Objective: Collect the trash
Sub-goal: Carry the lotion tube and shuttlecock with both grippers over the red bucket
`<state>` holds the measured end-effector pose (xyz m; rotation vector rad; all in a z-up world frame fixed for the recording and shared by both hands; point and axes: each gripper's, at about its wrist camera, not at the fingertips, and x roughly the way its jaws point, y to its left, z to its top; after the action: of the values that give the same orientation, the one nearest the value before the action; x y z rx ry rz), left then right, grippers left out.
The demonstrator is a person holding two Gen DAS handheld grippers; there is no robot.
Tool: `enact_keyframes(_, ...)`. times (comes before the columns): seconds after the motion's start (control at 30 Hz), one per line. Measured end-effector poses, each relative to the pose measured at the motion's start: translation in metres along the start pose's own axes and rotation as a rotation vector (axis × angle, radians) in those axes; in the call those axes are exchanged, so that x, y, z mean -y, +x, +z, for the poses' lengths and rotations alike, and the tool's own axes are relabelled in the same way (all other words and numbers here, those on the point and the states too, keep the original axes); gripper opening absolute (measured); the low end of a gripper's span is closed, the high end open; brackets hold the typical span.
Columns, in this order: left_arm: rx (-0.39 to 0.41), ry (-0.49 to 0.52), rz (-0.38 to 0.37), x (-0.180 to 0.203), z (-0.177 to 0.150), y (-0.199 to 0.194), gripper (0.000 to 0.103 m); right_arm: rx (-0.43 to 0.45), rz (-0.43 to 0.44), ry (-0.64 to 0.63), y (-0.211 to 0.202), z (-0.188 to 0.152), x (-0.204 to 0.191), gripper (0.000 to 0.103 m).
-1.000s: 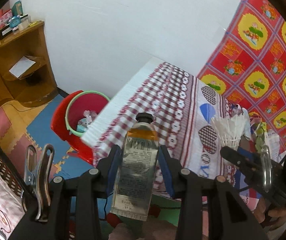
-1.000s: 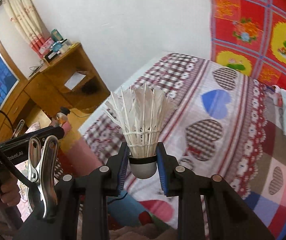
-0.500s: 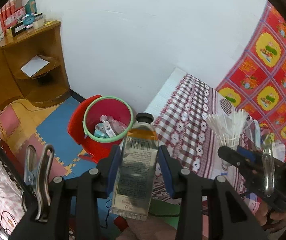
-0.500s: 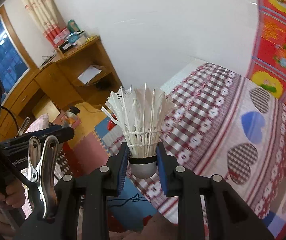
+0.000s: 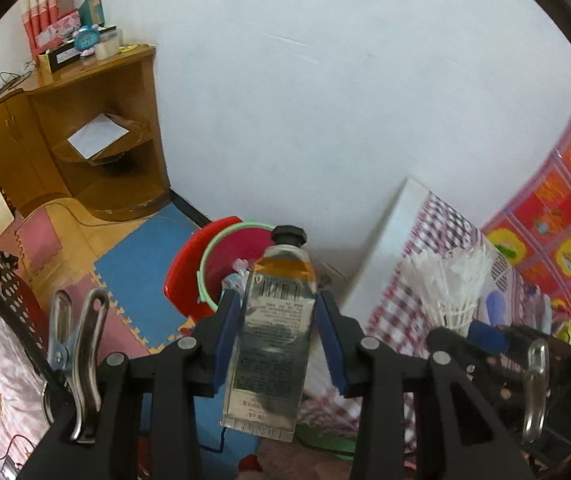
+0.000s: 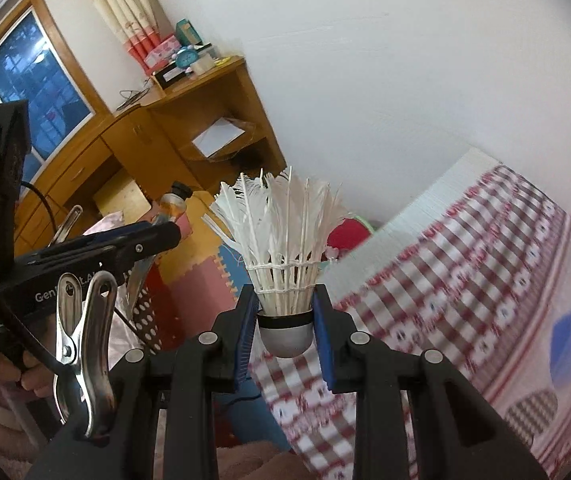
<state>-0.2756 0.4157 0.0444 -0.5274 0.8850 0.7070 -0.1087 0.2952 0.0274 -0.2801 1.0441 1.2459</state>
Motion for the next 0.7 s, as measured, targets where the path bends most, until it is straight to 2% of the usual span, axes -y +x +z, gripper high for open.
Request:
enact_keyframes(0.33, -0.033, -0.031, 0.002, -0.024, 0.031, 0.036, 0.041, -0.046, -0.011, -0.023, 0.049, 0.044, -0.01, 0.028)
enact_keyframes(0.7, -0.111, -0.017, -0.056, -0.058, 0.048, 0.102, 0.041, -0.135, -0.093, 0.038, 0.114, 0.067, -0.01, 0.028)
